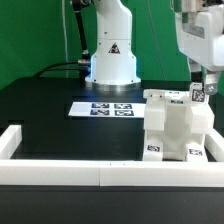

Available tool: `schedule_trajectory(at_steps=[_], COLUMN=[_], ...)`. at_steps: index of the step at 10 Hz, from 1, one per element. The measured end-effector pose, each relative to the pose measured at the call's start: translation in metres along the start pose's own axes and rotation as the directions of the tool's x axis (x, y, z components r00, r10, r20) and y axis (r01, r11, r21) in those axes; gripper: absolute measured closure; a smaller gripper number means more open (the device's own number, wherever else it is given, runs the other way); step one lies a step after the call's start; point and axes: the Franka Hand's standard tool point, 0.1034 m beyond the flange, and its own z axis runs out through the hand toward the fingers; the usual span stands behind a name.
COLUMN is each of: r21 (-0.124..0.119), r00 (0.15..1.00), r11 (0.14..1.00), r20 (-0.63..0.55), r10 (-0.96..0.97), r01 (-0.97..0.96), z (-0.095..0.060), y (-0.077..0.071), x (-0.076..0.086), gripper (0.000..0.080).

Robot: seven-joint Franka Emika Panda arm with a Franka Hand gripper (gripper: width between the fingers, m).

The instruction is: Assemble chair

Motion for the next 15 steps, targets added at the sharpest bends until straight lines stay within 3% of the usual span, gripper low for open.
schedule_trajectory(at_steps=[3, 7, 12, 13, 15], r21=[-0.004, -0.010, -0.021, -0.030, -0.034], r00=[0.956, 0.823, 0.583, 0.494, 0.482], r11=[0.956, 0.823, 0.583, 0.494, 0.482], r20=[-0.001, 0.000, -0.002, -0.003, -0.005], r10=[-0.294, -0.568, -0.812, -0.869, -0.876], r01=[0.294, 0.568, 0.812, 0.869, 0.876], z=[0.0023, 0.0042, 0.0044, 0.0043, 0.0043], y=[-0.0001, -0.0010, -0.0006, -0.0006, -0.0006], x=[0.0009, 0.0014, 0.0010, 0.0018, 0.0024], gripper=[0.0151, 0.0151, 0.0151, 0.0151, 0.0395])
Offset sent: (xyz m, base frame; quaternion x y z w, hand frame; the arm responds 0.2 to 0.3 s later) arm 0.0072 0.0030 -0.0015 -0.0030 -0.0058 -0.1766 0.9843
